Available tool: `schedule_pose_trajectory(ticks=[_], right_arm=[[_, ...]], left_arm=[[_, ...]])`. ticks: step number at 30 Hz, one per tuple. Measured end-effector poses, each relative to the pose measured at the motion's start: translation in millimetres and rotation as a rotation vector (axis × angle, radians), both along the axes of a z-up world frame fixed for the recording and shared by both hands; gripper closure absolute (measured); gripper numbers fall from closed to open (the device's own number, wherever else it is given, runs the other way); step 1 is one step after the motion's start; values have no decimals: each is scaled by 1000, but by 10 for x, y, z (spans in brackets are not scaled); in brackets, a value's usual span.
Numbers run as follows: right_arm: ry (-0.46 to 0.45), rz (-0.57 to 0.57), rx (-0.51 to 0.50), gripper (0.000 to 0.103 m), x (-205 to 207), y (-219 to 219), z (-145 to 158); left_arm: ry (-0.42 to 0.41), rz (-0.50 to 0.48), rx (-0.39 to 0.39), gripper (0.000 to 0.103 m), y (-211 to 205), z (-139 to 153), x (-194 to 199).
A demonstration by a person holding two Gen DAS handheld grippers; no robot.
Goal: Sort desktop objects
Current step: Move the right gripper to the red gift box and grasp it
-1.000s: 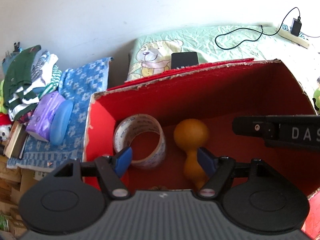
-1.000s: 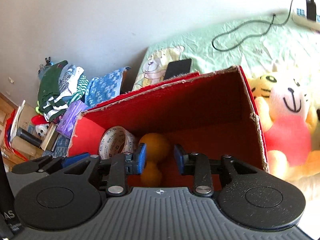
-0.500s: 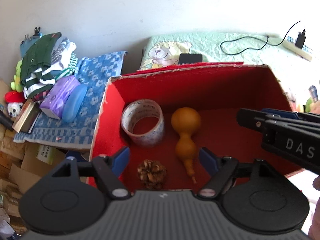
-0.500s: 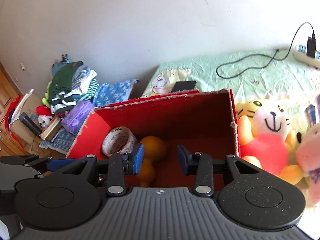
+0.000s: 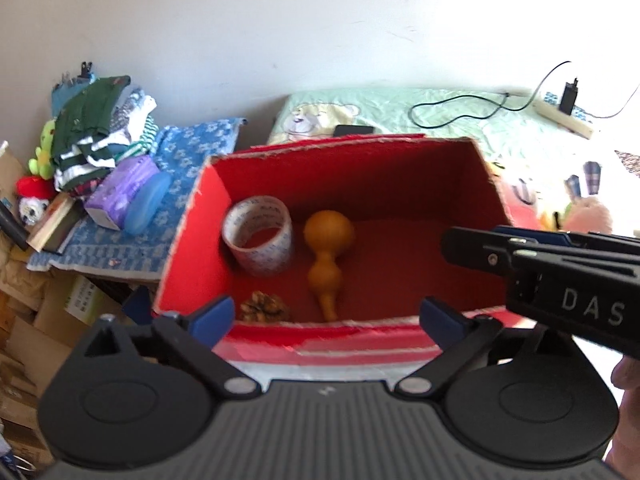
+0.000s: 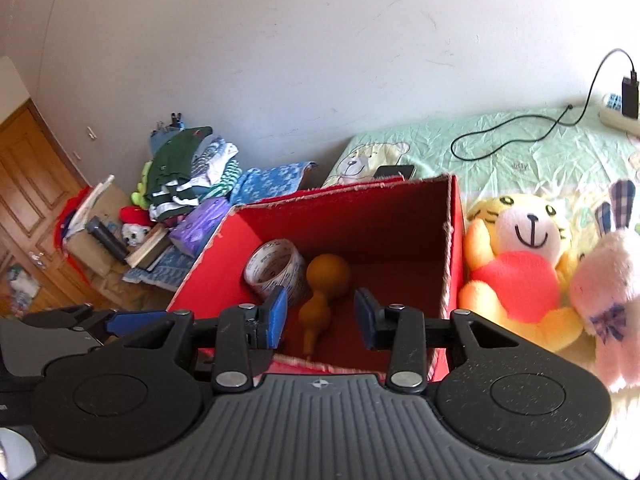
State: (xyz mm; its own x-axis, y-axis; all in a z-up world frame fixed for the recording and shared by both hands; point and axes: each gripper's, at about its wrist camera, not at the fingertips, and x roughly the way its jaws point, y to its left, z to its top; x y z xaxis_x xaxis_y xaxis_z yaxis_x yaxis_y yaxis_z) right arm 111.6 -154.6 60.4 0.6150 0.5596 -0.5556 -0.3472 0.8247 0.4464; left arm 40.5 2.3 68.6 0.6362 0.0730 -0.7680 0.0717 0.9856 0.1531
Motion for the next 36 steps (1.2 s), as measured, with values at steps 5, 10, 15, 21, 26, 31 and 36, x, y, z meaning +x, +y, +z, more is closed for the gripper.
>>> schedule_pose_trajectory(ticks=[5,10,15,21,26,31,36], right_arm=[[-4,-7,19,62,-143,-272,-56],[17,-37,-22,62,-318,-533,-231],[113,-79,-37,53,-394,-823,-501],[264,-58,-26,53,-476,-952,-814],[353,-56,29,53,-483,-996,-945],[419,-33,59,53,-478,-979,-1080],[483,-37,97,52,-449,-1038,-1201]], left_arm=[[33,-43,-115,1,-13,-123,-176],[102,-91,-241,1,-48,-400,-271],[171,-168,-322,1,-234,-669,-432],[255,-264,-260,1,-568,-921,-557],[302,-282,-229,1,-698,-1116,-556],[339,-283,-238,1,-741,-1245,-503],[340,-327,-221,1,-916,-1308,-497]])
